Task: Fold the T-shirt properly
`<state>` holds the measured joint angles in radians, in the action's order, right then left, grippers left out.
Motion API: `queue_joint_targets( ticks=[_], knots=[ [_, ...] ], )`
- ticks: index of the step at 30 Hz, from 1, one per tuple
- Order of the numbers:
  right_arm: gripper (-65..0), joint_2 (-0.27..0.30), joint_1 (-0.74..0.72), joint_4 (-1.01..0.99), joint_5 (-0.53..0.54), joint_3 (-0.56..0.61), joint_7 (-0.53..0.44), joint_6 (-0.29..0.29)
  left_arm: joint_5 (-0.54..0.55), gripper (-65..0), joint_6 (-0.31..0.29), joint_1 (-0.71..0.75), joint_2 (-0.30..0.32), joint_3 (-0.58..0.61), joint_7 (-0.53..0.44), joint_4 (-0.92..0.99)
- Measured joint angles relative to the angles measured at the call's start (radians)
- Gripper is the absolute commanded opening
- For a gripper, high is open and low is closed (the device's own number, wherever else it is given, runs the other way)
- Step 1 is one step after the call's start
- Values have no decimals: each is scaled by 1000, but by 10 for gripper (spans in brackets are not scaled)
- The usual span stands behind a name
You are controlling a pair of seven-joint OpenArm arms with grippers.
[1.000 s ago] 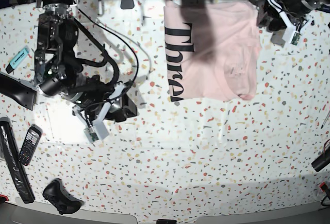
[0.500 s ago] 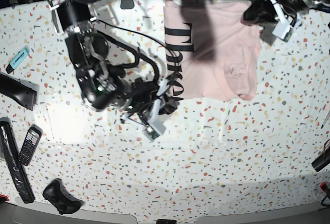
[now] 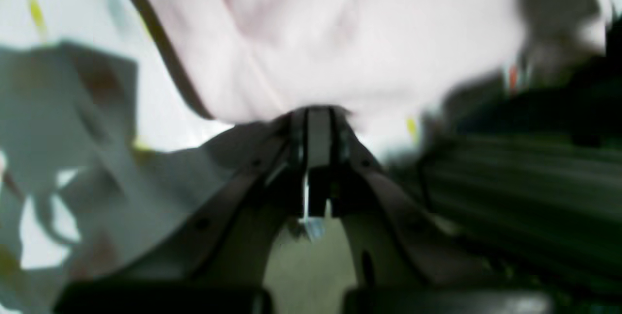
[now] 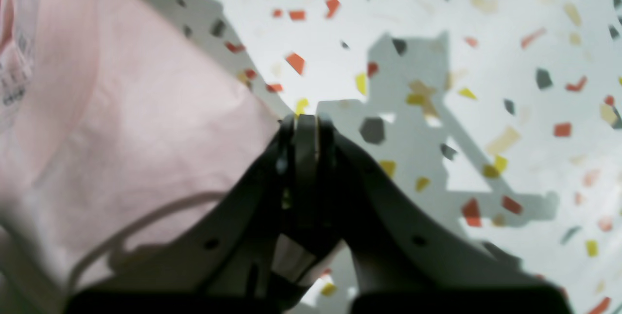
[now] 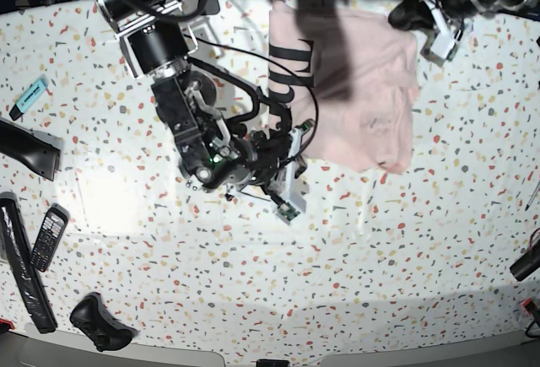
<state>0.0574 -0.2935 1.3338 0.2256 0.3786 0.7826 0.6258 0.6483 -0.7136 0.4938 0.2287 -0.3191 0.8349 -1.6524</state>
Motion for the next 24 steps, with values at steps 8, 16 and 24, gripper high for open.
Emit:
queue_joint_targets(
  ticks=[8, 16, 24],
  knots=[
    [-650, 82, 19, 35, 7, -38, 29, 3, -137, -650, 0, -231, 1, -1, -160, 188],
    [-650, 108, 161, 165, 39, -43, 33, 3, -151, -650, 0, -430, -3, 0, -205, 389],
    [-650, 108, 328, 349, 69, -43, 41, 2, -164, -650, 12, -516, -2, 66, -211, 420]
  ],
)
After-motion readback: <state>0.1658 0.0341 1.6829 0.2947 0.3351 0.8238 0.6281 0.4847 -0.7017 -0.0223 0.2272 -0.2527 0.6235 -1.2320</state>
